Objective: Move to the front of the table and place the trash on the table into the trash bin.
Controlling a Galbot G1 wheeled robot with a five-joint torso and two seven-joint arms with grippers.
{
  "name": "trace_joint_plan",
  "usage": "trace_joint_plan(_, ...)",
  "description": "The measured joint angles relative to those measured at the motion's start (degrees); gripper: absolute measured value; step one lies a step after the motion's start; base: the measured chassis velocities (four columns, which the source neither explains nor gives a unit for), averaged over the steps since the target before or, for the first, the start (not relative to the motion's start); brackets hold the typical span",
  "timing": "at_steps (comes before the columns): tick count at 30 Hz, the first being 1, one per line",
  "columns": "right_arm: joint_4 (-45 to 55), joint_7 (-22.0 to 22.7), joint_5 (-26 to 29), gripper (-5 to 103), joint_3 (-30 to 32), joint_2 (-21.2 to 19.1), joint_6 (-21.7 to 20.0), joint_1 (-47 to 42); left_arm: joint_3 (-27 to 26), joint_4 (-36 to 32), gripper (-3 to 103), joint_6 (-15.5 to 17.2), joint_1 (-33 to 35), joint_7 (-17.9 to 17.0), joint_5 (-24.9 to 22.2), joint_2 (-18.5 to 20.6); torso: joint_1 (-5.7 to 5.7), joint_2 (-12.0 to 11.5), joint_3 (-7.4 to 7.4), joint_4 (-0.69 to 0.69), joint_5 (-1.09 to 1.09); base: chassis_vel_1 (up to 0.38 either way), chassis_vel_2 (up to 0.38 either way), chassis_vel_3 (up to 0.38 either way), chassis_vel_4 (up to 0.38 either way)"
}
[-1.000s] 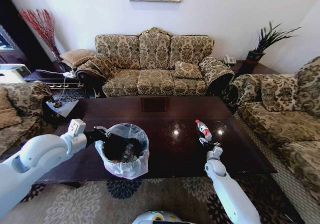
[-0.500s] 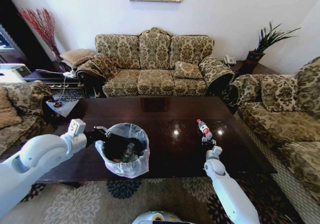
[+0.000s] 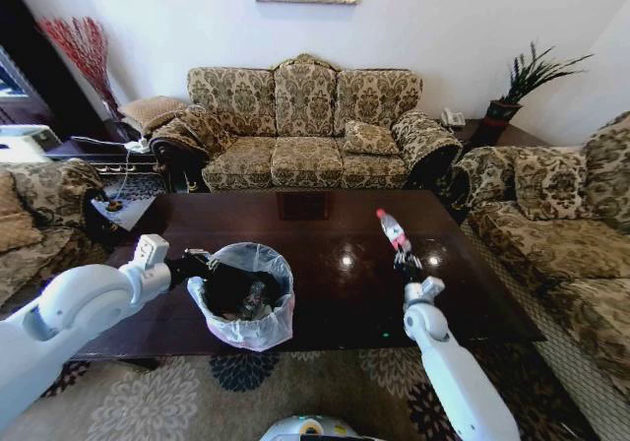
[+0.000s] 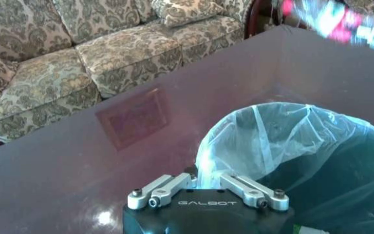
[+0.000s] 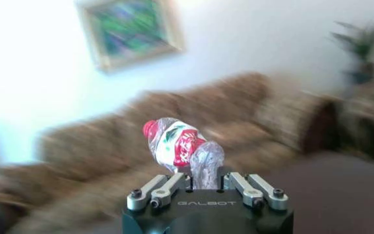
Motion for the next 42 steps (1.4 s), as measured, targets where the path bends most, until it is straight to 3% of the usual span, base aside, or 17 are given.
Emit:
trace_joint_plan(2,2.74,-2.61,0.65,18,-0.62,-1.19,-0.02,0.03,0.00,-0.01,2,0.00,0.00,0.04,0.00,0.00,0.00,0.00,0.00,0.00,0.02,0.000,0.000,0.000,0.000)
trace_joint_plan(3,7.53,-11.60,2.36,18,-1.64,-4.21,1.07,0.35,0.00,0.00,2,0.00,0.00,0.00,0.00,0.00,0.00,0.00,0.00,0.02,0.00,0.000,0.000,0.000,0.000)
trace_joint_plan(5,10.45,-18.44,3.45,18,-2.45,-6.97,1.76,0.96,0.00,0.00,2,0.00,0.00,0.01,0.00,0.00,0.00,0.00,-0.01,0.02,-0.01,0.000,0.000,0.000,0.000)
trace_joint_plan(6,10.45,-18.44,3.45,18,-2.45,-6.97,1.76,0.96,0.00,0.00,2,0.00,0.00,0.01,0.00,0.00,0.00,0.00,-0.01,0.02,-0.01,0.000,0.000,0.000,0.000)
trace_joint_plan(7,14.21,-27.20,4.81,18,-4.26,-11.69,2.29,2.65,0.00,0.00,2,0.00,0.00,0.01,0.00,0.00,-0.01,0.00,0.00,-0.01,0.03,0.000,0.000,0.000,0.000)
trace_joint_plan(8,15.68,-30.84,4.88,18,-5.25,-14.25,2.41,3.90,0.00,-0.01,2,0.00,0.00,0.05,0.00,0.00,0.00,0.00,0.00,0.00,0.08,0.000,0.000,0.000,0.000)
trace_joint_plan(9,17.25,-37.01,4.40,18,-6.59,-18.57,2.72,6.69,0.00,-0.01,2,0.00,0.00,0.03,0.00,0.00,0.00,0.00,-0.01,0.00,-0.03,0.000,0.000,0.000,0.000)
trace_joint_plan(10,17.25,-37.01,4.40,18,-6.59,-18.57,2.72,6.69,0.00,-0.01,2,0.00,0.00,0.03,0.00,0.00,0.00,0.00,-0.01,0.00,-0.03,0.000,0.000,0.000,0.000)
trace_joint_plan(13,18.79,-48.69,1.63,17,-9.55,-25.65,2.73,13.78,0.00,-0.01,2,0.00,0.00,0.02,0.00,0.00,0.00,0.00,0.00,0.01,0.04,0.000,0.000,0.000,0.000)
trace_joint_plan(14,18.79,-48.69,1.63,17,-9.55,-25.65,2.73,13.78,0.00,-0.01,2,0.00,0.00,0.02,0.00,0.00,0.00,0.00,0.00,0.01,0.04,0.000,0.000,0.000,0.000)
trace_joint_plan(17,18.89,-57.82,-2.25,17,-13.04,-29.87,1.95,22.76,0.00,-0.01,2,0.00,0.00,0.01,0.00,0.00,0.00,0.00,0.00,0.00,0.01,0.000,0.000,0.000,0.000)
trace_joint_plan(23,17.32,-64.79,-10.48,17,-17.87,-30.78,0.96,35.66,0.00,0.00,2,0.00,0.00,0.01,0.00,0.00,0.01,0.00,0.00,0.02,0.00,0.000,0.000,0.000,0.000)
trace_joint_plan(28,16.89,-66.05,-17.40,17,-18.29,-29.67,1.69,39.14,0.00,0.00,2,0.00,0.00,0.01,0.00,0.00,0.01,0.00,0.00,0.00,0.00,0.000,0.000,0.000,0.000)
trace_joint_plan(36,15.54,-64.82,-29.05,17,-24.26,-23.63,5.14,42.86,0.00,0.00,2,0.00,0.00,0.02,0.00,0.00,0.01,0.00,0.00,0.01,0.00,0.000,0.000,0.000,0.000)
trace_joint_plan(39,13.22,-64.20,-36.79,17,-28.39,-18.48,7.16,45.81,0.00,-0.01,2,0.00,0.00,0.03,0.00,0.00,0.01,0.00,0.01,0.02,-0.01,0.000,0.000,0.000,0.000)
trace_joint_plan(42,11.50,-64.38,-40.43,17,-31.81,-15.75,8.38,48.22,0.00,0.00,2,0.00,0.00,0.02,0.00,0.00,0.01,0.00,0.00,0.02,-0.01,0.000,0.000,0.000,0.000)
